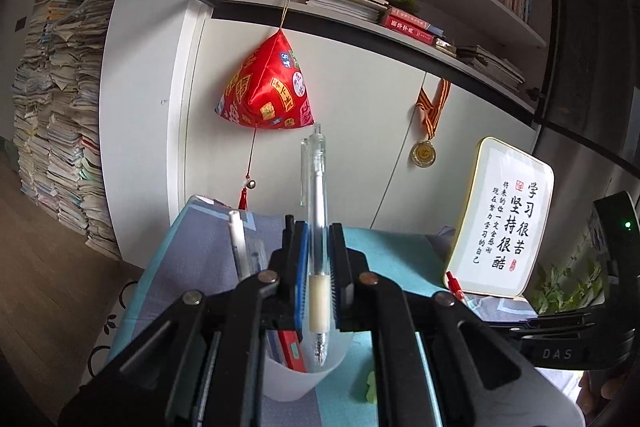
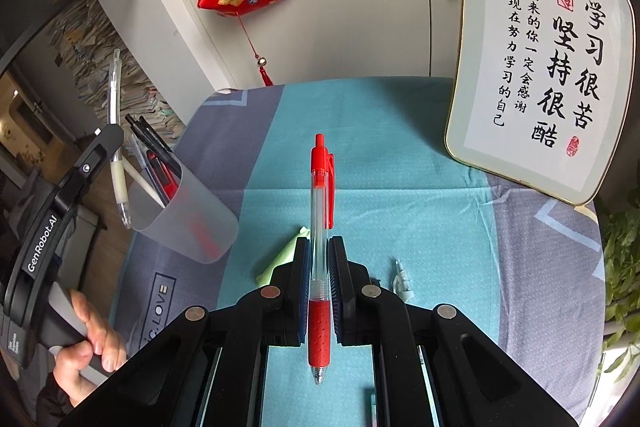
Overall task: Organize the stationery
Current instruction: 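Lower the clear pen into the frosted cup and open the left tool, then carry the red-clipped pen into the frosted cup and open the right tool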
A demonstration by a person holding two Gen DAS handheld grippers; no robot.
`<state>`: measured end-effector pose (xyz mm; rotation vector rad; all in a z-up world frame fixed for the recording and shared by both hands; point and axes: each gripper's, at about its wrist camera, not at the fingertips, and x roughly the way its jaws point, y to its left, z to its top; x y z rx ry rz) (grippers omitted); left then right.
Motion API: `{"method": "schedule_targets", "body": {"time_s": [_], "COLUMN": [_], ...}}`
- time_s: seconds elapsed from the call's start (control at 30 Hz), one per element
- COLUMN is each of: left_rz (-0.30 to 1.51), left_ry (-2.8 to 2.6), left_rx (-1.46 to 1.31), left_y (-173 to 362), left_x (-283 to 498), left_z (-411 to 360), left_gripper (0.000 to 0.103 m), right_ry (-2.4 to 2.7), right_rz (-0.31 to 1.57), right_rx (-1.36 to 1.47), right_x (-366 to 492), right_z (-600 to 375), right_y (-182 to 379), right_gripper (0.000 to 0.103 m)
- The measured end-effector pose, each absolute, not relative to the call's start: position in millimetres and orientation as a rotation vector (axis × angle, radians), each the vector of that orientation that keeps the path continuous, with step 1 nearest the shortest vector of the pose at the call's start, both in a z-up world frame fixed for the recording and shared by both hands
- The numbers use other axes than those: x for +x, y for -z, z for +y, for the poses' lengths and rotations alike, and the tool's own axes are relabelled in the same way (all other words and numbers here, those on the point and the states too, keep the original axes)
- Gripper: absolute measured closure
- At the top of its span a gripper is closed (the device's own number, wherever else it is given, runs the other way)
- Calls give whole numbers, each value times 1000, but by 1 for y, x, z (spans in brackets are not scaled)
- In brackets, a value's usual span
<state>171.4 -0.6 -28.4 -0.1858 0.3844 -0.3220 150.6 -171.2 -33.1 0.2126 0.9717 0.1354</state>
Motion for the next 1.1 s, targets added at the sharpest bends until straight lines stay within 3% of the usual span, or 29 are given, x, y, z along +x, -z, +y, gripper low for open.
{"method": "schedule_targets", "body": {"time_s": [0.53,0.57,0.67,0.83,1.0,1.1], "left_rz": [423,416,408,392,384,432], "left_ry": [298,289,276,278,267,250], "left_rx": [-170,-169,-165,-199,-186,-134], "left_y": [60,59,58,49,39,40], "left_x": [162,159,154,143,121,112], "left_z": [-4,-4,-3,7,13,9], "left_gripper": [94,92,60,53,26,17], "right_ry": [-158,-159,-160,-160,-198,-223], "right_rz": [960,959,956,948,929,914], "right_rx": [235,236,238,245,283,295], "right_x": [158,158,158,159,165,169], "right_z": [-162,-162,-161,-160,-156,-148], "right_y": [34,34,33,30,28,28], "right_gripper": [93,93,93,93,93,93]}}
